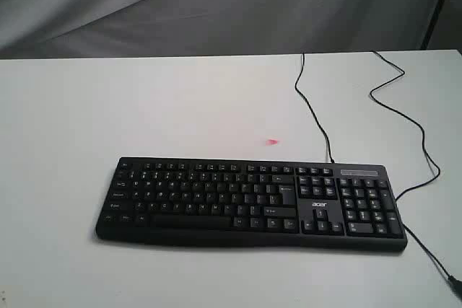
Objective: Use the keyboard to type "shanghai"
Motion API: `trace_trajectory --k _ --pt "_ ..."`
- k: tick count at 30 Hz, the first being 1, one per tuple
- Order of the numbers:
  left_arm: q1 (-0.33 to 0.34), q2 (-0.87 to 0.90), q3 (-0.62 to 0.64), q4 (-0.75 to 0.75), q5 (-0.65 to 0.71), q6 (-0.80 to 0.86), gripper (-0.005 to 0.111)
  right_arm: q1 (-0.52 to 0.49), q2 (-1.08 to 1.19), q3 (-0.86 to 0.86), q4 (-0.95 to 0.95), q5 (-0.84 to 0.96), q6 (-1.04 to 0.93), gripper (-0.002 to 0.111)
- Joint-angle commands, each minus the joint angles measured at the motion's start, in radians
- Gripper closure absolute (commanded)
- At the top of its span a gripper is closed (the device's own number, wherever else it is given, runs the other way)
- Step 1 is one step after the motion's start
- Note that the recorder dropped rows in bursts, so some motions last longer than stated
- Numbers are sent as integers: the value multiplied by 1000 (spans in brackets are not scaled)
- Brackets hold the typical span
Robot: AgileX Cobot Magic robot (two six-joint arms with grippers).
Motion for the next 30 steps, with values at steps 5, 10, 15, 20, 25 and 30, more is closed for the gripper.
trace_trajectory --k 5,10,15,20,25,30 --pt "-4 3 5 -1 -5 -3 106 -6 -5 4 8 -1 -10 108" --pt "-4 3 5 -1 -5 -3 106 -6 -5 4 8 -1 -10 108" --pt "-4 3 5 -1 -5 -3 106 -6 -5 4 8 -1 -10 108" --pt "-4 3 5 -1 -5 -3 106 -6 -5 4 4 -23 -10 108" --pt "-4 3 5 -1 -5 -3 106 -6 -5 4 4 -107 -10 108" --pt "-4 3 5 -1 -5 -3 106 -6 -5 4 4 -253 -10 108"
